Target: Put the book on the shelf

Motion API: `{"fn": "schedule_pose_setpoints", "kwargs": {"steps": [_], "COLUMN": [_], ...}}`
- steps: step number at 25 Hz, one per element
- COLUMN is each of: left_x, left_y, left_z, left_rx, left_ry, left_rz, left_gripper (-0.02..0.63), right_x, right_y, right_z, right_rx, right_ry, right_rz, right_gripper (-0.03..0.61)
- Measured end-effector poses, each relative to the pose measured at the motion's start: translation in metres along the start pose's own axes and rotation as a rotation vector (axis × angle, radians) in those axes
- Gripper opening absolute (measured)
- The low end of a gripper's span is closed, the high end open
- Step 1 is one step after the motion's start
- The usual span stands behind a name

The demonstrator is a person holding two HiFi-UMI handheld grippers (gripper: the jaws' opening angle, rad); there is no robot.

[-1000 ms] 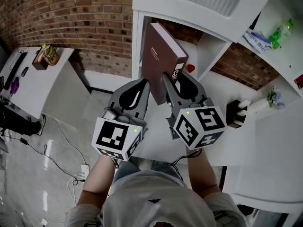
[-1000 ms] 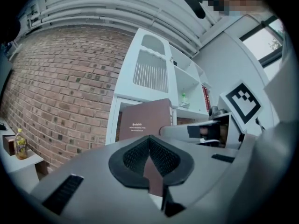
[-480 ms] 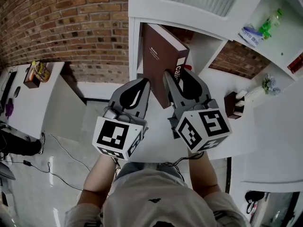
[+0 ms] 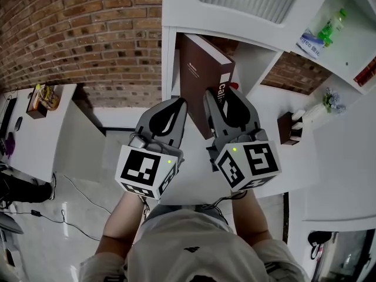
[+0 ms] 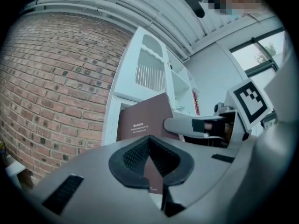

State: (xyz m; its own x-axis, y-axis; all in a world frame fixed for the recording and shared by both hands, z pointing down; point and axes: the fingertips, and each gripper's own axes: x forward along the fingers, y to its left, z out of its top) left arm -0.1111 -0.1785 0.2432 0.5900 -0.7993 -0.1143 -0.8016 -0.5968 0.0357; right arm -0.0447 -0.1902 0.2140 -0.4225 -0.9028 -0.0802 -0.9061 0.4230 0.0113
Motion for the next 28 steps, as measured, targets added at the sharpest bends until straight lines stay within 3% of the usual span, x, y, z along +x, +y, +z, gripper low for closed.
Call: {"fn": "schedule_pose_setpoints", "kwargs": {"steps": [5,14,28], "left_x": [-0.001,-0.002,-0.007], "left_y": [0.008,0.013,0.008], "left_z": [-0.004,-0.007,-0.003], "left_rx": [-0.007,-0.01,0.014], "left_ry": [0.008,0.02,0.021], "left_rz": [-0.003,-0.008,-0.023], "left_gripper": [0.011,0.011,0.011], "right_x": [0.007,-0.005,-0.02], "right_y": [-0.002,-0.002,0.006], "right_z": [-0.035,0.005,0.018], "right_rx": [0.055,0.01,-0.055], "right_ry": [0.074,-0.072,-0.209], "right_rz": [-0.017,-0.056,-0.09], "right_gripper": [0.15,0.149,0.149]}}
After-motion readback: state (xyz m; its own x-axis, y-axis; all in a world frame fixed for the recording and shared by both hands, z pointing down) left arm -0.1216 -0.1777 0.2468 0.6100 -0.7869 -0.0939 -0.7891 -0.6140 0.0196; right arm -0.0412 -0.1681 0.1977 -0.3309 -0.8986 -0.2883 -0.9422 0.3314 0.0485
